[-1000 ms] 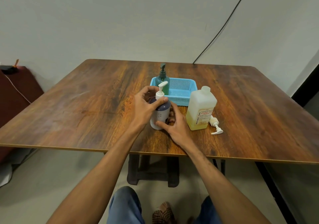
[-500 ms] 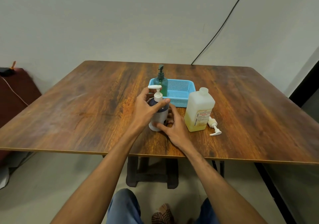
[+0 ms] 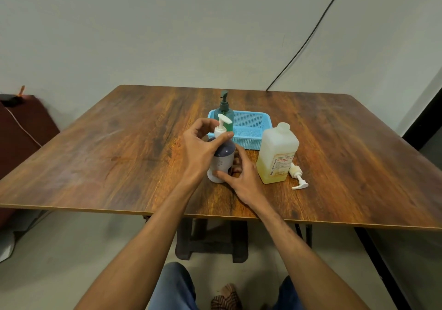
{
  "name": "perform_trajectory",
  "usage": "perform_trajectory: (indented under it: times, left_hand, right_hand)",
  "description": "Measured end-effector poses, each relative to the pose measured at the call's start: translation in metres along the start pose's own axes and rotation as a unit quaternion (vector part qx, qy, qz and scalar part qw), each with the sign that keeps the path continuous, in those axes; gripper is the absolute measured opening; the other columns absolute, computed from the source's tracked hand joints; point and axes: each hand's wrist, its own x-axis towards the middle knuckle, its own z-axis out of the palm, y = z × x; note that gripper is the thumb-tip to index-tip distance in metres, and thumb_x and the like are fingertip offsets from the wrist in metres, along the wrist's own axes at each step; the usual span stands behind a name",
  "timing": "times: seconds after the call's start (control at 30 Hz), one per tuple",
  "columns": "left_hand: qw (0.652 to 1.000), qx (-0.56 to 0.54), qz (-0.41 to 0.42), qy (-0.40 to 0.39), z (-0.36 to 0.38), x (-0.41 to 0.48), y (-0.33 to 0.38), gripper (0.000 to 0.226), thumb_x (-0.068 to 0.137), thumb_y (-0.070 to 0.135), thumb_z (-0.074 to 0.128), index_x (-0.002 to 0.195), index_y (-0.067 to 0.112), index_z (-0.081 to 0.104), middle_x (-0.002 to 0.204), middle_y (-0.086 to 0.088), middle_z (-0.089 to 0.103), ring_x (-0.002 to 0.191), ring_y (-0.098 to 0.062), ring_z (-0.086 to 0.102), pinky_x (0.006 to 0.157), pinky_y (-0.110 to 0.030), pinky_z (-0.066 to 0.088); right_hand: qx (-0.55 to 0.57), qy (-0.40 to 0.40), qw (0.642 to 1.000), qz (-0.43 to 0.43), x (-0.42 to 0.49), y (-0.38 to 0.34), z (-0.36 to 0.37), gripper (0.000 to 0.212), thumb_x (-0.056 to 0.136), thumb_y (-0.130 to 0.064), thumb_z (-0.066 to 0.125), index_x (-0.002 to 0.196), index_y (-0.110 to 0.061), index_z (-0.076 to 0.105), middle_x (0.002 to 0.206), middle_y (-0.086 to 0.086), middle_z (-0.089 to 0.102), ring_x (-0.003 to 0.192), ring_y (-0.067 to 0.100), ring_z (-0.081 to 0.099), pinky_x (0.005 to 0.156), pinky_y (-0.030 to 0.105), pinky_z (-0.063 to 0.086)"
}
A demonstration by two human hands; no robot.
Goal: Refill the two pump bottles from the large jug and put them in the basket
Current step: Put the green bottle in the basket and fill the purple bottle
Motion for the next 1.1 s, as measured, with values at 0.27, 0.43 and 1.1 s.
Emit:
perform_trajectory:
  times: [0.27, 0.43, 1.1]
  left_hand:
    - [0.998, -0.031, -0.017, 0.056, 0.002, 0.016, 0.013, 0.038, 0.079, 0.018, 0.086, 0.108, -0.001, 0.071, 0.102, -0.015, 0.075, 0.096, -0.031, 0.073, 0.085, -0.052, 0.060]
    - [0.995, -0.052, 0.003, 0.089, -0.006, 0.023, 0.026, 0.029, 0.084, 0.017, 0.081, 0.109, 0.005, 0.073, 0.099, -0.004, 0.077, 0.092, -0.018, 0.074, 0.081, -0.036, 0.062]
    - [0.976, 0.022, 0.063, 0.205, -0.056, 0.003, 0.003, 0.029, 0.088, 0.014, 0.077, 0.114, 0.005, 0.067, 0.108, -0.007, 0.071, 0.098, -0.018, 0.070, 0.086, -0.032, 0.060]
  right_hand:
    - [0.007, -0.003, 1.000, -0.011, -0.001, -0.002, 0.001, 0.086, 0.078, -0.038, 0.086, 0.148, -0.037, 0.037, 0.144, -0.015, 0.052, 0.126, -0.002, 0.053, 0.097, 0.021, 0.053]
    - [0.001, -0.004, 1.000, -0.018, -0.001, -0.004, -0.001, 0.084, 0.078, -0.038, 0.086, 0.146, -0.039, 0.038, 0.137, -0.021, 0.054, 0.124, -0.003, 0.054, 0.094, 0.016, 0.052]
    - [-0.016, -0.009, 1.000, -0.012, -0.002, -0.002, -0.003, 0.084, 0.078, -0.040, 0.085, 0.148, -0.036, 0.037, 0.140, -0.019, 0.053, 0.124, -0.003, 0.054, 0.094, 0.016, 0.051]
